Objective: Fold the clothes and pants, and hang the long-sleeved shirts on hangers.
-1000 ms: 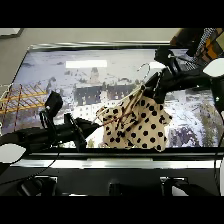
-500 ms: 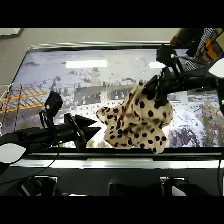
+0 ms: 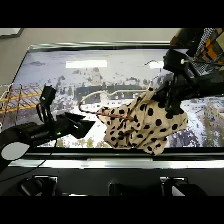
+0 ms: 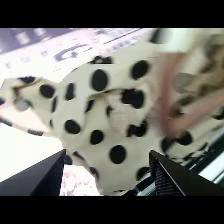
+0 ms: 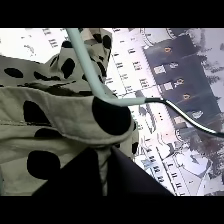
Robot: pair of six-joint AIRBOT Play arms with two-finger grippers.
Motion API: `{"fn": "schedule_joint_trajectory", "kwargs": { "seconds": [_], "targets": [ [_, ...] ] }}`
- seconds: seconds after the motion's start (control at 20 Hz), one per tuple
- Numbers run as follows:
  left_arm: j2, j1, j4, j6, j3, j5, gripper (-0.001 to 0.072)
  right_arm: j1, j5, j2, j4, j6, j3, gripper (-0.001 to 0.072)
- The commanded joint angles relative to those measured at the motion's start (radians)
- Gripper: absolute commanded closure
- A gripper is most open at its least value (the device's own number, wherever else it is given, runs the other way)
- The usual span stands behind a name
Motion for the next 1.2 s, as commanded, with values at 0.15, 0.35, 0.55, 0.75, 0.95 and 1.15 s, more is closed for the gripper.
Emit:
{"fn": "schedule_joint_trajectory", "kwargs": {
  "seconds": [0.15, 0.35, 0.55, 0.75, 0.95, 1.15],
  "targets": [
    [-0.209, -0.066, -0.005, -0.147, -0.042, 0.186, 0.0111, 0.000, 0.015, 0.021, -0.016, 0.200, 0.000, 0.0692],
    [-0.360, -0.190, -0.005, -0.108, -0.042, 0.413, 0.0111, 0.000, 0.015, 0.021, -0.017, 0.275, 0.000, 0.0692],
    [-0.453, -0.234, -0.005, -0.103, -0.041, 0.552, 0.0111, 0.000, 0.016, 0.021, -0.018, 0.312, 0.000, 0.0692],
    [-0.500, -0.238, -0.005, -0.103, -0.041, 0.716, 0.0111, 0.000, 0.016, 0.021, -0.020, 0.346, 0.000, 0.0692],
    [-0.499, -0.238, -0.005, -0.106, -0.041, 0.732, 0.0111, 0.000, 0.015, 0.021, -0.021, 0.351, 0.000, 0.0692],
    [-0.412, -0.236, -0.005, -0.106, -0.041, 0.651, 0.0111, 0.000, 0.020, 0.021, -0.025, 0.359, 0.000, 0.0692]
  ]
}}
